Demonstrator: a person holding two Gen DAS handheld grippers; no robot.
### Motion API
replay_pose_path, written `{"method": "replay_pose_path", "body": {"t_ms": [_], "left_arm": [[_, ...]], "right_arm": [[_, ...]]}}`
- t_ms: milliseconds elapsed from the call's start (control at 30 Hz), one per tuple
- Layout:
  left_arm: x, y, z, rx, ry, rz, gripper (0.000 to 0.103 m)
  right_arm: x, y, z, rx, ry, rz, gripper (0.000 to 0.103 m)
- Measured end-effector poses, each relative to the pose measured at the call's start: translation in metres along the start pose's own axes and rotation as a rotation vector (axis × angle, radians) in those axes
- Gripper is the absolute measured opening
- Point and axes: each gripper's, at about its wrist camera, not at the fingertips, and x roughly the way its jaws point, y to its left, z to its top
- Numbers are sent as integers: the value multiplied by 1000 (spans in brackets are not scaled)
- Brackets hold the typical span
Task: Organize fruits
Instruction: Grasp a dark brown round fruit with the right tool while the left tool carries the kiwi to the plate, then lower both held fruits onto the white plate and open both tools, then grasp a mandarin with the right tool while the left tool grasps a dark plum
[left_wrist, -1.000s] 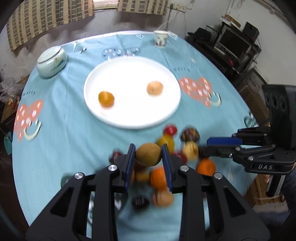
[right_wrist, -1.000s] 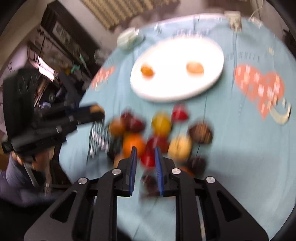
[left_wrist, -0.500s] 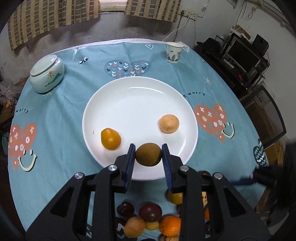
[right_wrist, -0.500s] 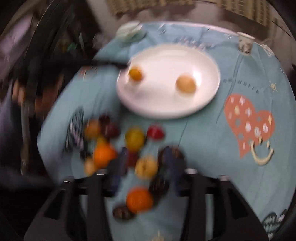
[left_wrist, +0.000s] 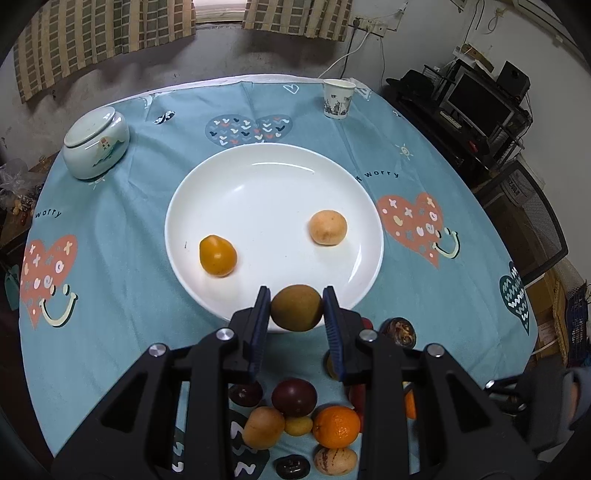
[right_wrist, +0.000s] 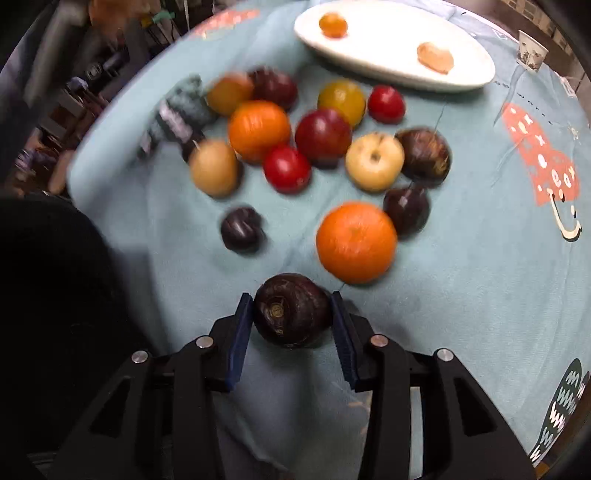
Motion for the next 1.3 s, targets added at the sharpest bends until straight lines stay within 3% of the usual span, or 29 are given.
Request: {"method": "replay_pose_path", "body": {"t_ms": [100,233,367,467,567,600,633,767,867,967,1000,1100,1133,1167,1233,1300], "left_arm": [[9,0,6,-5,-1,-18,29],[38,1,15,-18,43,7,29],[60,13,23,-47,76,69,29],[62,18,29,-56,65,85,65],[54,17,32,-43,30,78,67],[55,17,32,-45,30,82,67],[55,18,32,-50,31,90,67],[36,24,24,-79,-10,103,67],[11,26,9,-61,-77,146,77],[-11,29,-11,-39,-123,175,79],[-18,30,-20,-37,-133,183,79],[-32,29,-43,-35,-145,175,79],[-35,26,-53,-27,-137,163,79],[-36,23,-59,-18,-127,156,79],[-38,13,-77,15,-100,140,79],[-41,3,-96,49,-74,119,79]], "right_arm": [[-28,-21,32,37,-117,-6,42],[-34,-65,112,117,-292,-67,42],[3,-86,170,108,-299,-160,43],[18,-93,178,66,-255,-254,44],[8,-100,170,74,-282,-243,44],[4,-101,168,81,-302,-227,51],[-1,-104,167,92,-324,-207,69],[-34,-111,161,148,-417,-174,69],[-62,-111,139,192,-492,-159,69],[-89,-99,105,213,-542,-231,69],[-105,-89,87,213,-596,-277,70],[-135,-67,45,235,-745,-335,102],[-138,-63,29,275,-768,-313,102],[-132,-67,23,303,-730,-258,102],[-106,-78,16,371,-548,-149,101],[-92,-73,2,386,-520,-165,100]]}}
